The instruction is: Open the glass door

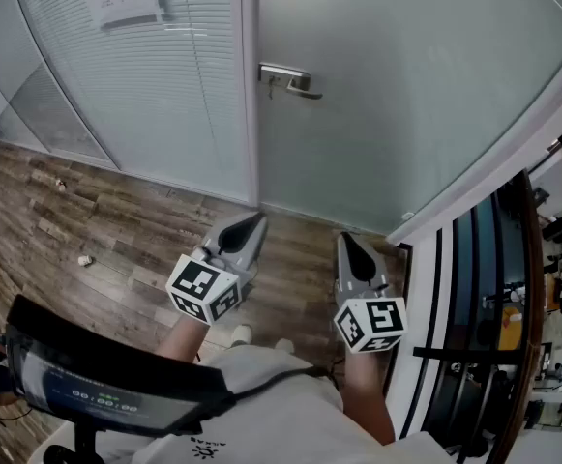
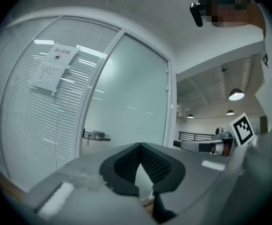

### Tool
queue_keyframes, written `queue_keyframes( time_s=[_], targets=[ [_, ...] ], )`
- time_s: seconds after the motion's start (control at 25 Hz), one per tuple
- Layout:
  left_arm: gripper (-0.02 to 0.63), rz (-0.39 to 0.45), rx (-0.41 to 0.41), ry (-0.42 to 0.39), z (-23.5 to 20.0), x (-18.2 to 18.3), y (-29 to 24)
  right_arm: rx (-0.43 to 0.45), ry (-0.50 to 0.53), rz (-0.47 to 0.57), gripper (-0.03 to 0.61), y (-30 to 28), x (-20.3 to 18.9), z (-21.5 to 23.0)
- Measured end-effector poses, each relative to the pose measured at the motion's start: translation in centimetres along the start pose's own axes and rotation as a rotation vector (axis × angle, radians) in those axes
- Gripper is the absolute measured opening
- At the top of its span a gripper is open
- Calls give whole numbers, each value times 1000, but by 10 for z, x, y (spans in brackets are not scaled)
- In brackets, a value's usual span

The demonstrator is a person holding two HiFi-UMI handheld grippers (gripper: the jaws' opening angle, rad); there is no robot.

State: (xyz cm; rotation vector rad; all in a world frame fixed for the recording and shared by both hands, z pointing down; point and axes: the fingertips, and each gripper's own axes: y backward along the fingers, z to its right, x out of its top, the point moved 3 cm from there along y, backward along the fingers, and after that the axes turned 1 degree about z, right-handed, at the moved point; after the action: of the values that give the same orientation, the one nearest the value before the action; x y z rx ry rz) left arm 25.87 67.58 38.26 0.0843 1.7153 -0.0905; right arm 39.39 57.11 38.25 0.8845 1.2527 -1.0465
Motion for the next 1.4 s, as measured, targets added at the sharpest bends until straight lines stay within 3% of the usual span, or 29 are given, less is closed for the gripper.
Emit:
queue_keyframes(
  time_s=[0.4, 0.76, 0.96, 1.16, 1.4],
  targets=[
    [5, -14, 22, -34, 15, -4, -15, 42, 4, -10, 5, 8, -1, 16],
    [5, -40, 65, 2, 28, -26, -12, 81, -68, -23, 6, 18, -18, 44],
    [5, -51, 103, 4, 13, -31, -20, 88, -60, -33, 5, 12, -24, 52],
    [5, -39, 67, 17, -16, -24, -46, 51, -26, -54, 6, -20, -22, 60],
    [5, -48, -15, -41, -62, -8, -91, 41, 42, -86, 5, -94, -18, 58]
  ],
)
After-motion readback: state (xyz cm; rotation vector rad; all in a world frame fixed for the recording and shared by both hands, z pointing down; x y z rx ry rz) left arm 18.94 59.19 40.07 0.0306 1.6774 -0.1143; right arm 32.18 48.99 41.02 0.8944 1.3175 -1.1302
